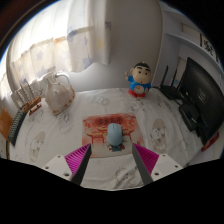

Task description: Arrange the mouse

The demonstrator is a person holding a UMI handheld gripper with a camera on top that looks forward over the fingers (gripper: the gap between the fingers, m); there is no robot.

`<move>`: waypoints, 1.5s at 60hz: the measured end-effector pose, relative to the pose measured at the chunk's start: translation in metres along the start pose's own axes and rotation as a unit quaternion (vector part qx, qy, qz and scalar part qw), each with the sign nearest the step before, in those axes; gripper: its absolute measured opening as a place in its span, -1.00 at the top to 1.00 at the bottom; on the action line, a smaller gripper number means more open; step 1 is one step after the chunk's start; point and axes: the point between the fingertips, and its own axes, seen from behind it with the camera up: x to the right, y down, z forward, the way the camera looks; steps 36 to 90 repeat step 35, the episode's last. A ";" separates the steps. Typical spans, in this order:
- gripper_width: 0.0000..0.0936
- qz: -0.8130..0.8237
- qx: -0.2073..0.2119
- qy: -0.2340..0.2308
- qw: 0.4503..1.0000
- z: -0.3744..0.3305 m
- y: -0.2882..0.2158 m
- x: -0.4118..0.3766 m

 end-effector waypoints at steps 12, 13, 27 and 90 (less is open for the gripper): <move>-0.80 0.004 0.014 -0.002 1.000 -0.102 0.026 -0.023; -0.81 0.004 0.015 -0.002 1.000 -0.106 0.029 -0.024; -0.83 -0.019 0.023 0.011 1.000 -0.128 0.047 -0.025; -0.82 -0.030 0.033 0.025 0.999 -0.130 0.045 -0.016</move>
